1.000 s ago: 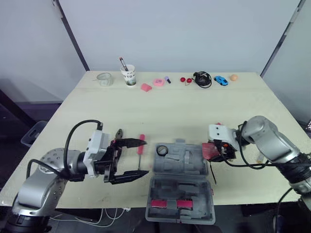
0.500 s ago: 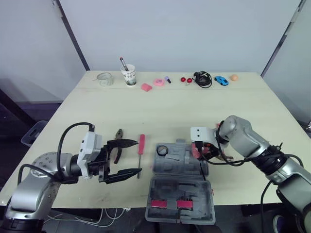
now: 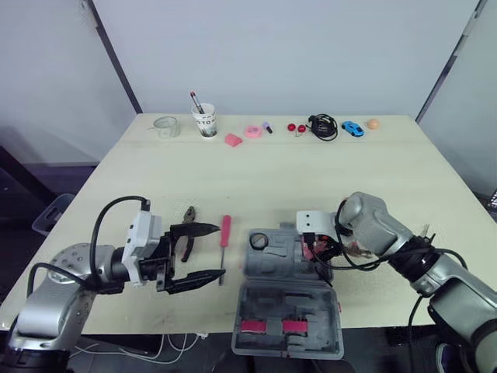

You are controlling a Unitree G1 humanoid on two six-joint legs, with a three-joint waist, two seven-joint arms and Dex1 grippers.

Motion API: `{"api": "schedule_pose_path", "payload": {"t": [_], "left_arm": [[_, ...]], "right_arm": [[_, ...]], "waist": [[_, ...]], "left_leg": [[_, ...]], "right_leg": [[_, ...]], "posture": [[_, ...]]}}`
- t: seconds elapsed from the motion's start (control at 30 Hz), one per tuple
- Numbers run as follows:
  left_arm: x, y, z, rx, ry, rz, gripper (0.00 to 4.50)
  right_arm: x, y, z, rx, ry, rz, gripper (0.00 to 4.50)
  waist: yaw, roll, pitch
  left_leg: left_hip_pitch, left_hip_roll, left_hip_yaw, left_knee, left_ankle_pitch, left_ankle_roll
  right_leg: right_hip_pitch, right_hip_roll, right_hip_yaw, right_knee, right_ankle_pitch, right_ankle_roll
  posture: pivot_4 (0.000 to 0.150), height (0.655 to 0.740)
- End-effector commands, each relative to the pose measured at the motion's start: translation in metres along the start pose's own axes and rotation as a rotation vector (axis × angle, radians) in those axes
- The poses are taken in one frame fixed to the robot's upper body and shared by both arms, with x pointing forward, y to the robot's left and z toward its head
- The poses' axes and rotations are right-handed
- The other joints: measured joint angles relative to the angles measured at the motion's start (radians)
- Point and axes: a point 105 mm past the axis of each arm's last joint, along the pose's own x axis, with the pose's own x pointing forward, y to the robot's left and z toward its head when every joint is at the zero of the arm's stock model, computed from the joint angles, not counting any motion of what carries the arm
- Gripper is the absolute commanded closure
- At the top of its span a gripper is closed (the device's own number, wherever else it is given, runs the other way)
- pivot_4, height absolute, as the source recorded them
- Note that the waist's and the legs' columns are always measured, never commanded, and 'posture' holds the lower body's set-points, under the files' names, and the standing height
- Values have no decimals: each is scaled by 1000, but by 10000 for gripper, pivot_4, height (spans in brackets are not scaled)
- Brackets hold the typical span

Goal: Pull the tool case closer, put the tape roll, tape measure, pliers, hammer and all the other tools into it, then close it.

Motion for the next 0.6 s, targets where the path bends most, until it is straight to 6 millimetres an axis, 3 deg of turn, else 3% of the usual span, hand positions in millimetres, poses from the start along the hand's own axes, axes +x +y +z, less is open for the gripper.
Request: {"api": "schedule_pose_path", "payload": {"t": [0.03,0.23,0.33,0.6], "left_arm": [[-3,1,6,33,-7,3,0],[-2,0,5,27,-9,0,0],[-1,0,4,25,-10,-3,0],[-1,-2,2,17,-6,-15,0]], "right_arm": [[-3,-5,4,-27,-4,-36,14978],[-1,-5,3,-51,-11,-44,14978],[-2,-7,5,-61,-22,-55,229],[-10,-13,11,-66,-64,-91,229]], "waist": [[0,0,0],[-1,0,0],[-1,0,0],[-1,0,0]], "left_leg": [[0,0,0,0,0,0],[0,0,0,0,0,0],[0,0,0,0,0,0],[0,0,0,0,0,0]], "right_leg": [[0,0,0,0,0,0],[0,0,0,0,0,0],[0,0,0,0,0,0],[0,0,0,0,0,0]], "posture": [[1500,7400],[1500,7400],[1500,7400],[1500,7400]]}}
